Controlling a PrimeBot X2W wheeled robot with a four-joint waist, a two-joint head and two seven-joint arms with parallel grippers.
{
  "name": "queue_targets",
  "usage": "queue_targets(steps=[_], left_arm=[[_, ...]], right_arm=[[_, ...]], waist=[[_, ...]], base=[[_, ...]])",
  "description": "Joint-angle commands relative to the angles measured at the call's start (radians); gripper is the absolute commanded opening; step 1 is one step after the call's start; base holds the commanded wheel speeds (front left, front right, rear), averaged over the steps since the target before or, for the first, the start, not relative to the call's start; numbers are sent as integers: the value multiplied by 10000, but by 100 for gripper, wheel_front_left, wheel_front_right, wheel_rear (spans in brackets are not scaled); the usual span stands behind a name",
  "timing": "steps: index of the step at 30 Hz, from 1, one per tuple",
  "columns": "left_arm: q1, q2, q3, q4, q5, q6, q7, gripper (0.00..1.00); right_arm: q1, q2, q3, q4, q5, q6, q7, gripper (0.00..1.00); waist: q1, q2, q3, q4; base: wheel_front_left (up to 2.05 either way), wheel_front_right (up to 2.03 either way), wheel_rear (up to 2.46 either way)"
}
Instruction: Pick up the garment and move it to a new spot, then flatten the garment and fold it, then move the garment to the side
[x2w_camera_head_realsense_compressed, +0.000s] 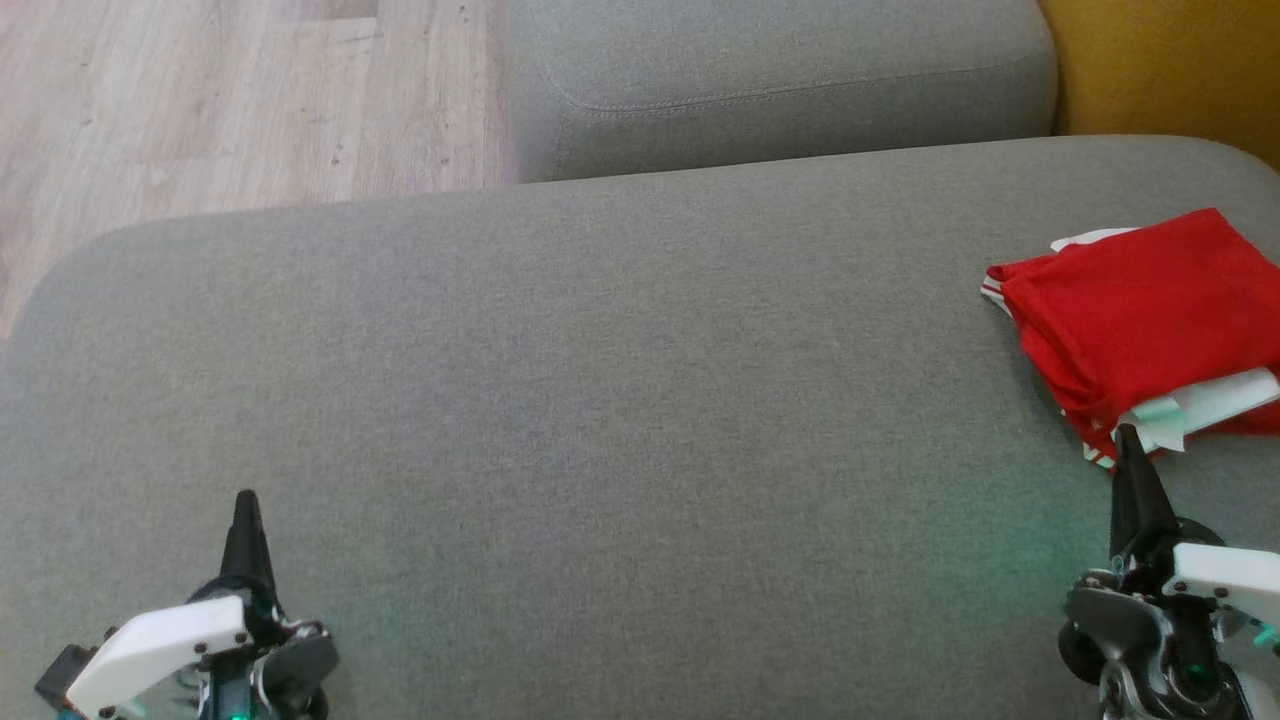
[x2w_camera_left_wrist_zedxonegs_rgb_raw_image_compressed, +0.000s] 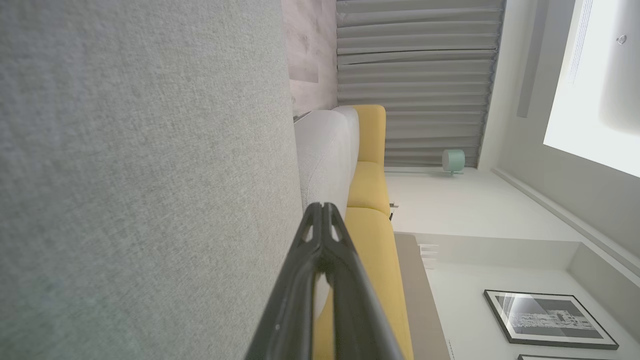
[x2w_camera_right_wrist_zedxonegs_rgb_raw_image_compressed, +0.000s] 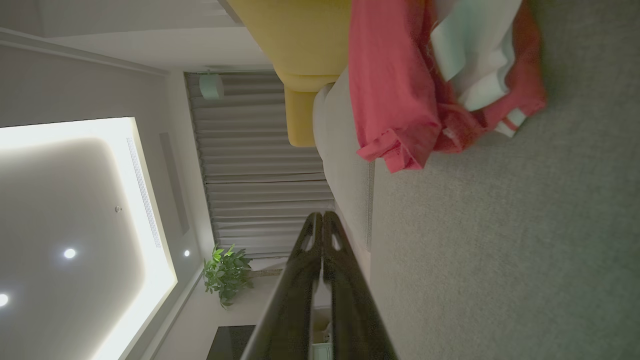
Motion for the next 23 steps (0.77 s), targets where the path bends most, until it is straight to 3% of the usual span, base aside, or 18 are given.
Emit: queue_targets(steps=[1,23], left_arm=[[-505,67,375,-366,-28,-67,58,0],[-508,47,403,-365,-4,-67,80,0]], right_arm=[[-558,-97,195,-384,83,-7,57,0],[-560,-84,176,-383,68,-7,72,0]], waist=[[0,0,1,0],[0,0,0,0]], base=[[0,0,0],[0,0,0]])
